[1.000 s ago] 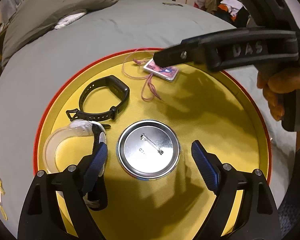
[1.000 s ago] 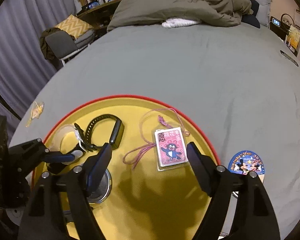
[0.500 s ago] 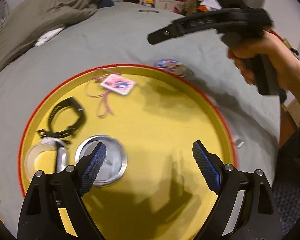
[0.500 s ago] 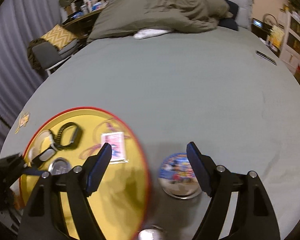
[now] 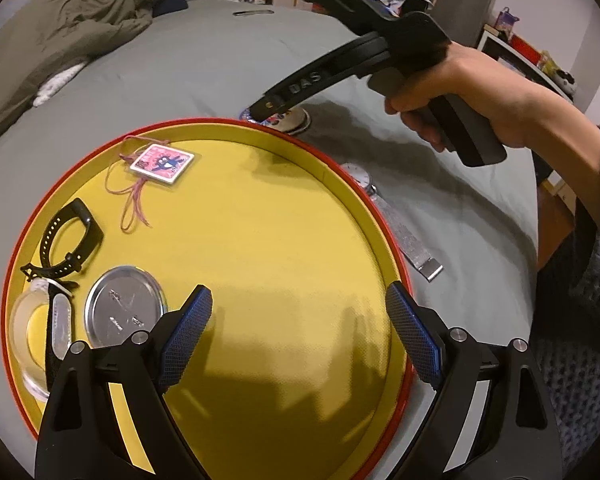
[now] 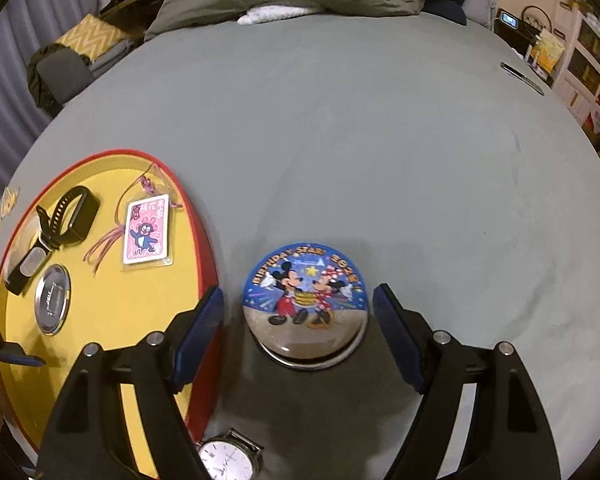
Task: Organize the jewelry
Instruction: 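Grasp the Mickey-and-Minnie badge with the right tool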
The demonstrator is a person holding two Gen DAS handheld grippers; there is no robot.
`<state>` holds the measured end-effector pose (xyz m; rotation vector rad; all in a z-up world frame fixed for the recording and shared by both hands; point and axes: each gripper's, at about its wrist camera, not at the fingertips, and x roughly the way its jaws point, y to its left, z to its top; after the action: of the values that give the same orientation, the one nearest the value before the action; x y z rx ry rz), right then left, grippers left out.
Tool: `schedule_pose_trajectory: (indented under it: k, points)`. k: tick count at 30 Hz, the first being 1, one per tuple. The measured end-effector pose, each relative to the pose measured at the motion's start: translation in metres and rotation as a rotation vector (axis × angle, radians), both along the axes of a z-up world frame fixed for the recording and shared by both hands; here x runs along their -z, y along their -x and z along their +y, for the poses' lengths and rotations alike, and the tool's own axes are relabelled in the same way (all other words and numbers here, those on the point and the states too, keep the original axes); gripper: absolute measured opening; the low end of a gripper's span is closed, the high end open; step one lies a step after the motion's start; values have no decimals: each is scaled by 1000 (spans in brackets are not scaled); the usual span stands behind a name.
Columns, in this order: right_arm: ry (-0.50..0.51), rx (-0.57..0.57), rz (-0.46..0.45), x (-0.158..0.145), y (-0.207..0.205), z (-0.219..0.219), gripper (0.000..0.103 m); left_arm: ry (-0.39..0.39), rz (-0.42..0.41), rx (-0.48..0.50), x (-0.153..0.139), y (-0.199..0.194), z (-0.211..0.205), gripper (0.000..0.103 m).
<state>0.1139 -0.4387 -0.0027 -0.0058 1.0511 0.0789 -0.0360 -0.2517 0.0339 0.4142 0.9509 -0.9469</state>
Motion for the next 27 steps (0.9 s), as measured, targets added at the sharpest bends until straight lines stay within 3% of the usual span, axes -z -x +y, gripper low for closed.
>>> schedule_pose_trajectory:
  k: [5, 12, 27]
  points:
    - [50, -4, 20, 6, -7, 8, 73, -1, -3, 3, 0, -1, 0, 86]
    - [45, 32, 16, 11, -9, 2, 85, 3, -2, 3, -4, -2, 2, 86]
    - [20, 53, 12, 14, -15, -7, 85, 0, 9, 45, -1, 7, -4, 86]
